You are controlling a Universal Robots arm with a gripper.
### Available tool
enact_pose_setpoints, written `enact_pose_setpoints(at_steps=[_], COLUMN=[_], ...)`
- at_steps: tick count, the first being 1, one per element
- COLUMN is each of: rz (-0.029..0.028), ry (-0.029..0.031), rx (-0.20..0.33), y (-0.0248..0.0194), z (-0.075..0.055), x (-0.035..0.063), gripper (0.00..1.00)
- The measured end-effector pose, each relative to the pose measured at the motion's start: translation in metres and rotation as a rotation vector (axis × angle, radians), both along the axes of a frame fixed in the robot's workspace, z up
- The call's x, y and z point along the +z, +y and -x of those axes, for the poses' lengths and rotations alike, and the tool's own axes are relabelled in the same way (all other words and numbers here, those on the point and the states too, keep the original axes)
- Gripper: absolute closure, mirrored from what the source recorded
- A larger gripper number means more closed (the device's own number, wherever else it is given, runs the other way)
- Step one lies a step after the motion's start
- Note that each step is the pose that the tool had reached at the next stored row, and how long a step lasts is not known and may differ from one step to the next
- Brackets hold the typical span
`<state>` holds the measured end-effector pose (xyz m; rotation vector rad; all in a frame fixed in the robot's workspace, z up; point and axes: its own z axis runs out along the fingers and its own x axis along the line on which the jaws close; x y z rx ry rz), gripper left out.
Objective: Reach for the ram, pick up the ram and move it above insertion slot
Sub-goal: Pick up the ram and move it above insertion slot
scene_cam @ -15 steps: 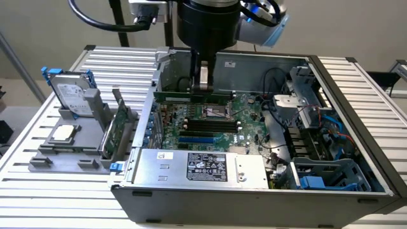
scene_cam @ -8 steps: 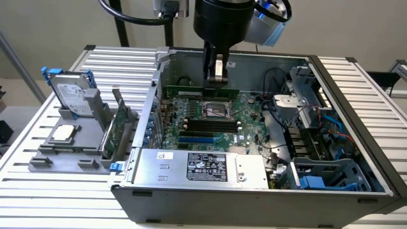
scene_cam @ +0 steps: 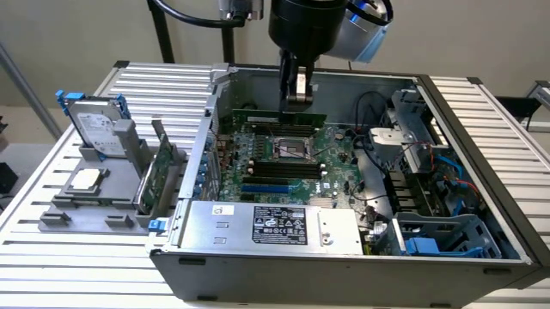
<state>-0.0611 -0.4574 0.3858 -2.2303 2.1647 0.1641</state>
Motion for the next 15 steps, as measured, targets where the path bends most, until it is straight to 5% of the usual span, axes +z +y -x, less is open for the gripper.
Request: enact_pose_setpoints(at_steps=[4,15], rz=[0.0002,0.0003], ry=[-0.0019,-0.0020], rx=[-0.006,-0.006], y=[0.0039,0.0040], z=[-0.0005,-0.0005], x=[-0.0009,-0.0009], gripper=[0.86,0.86])
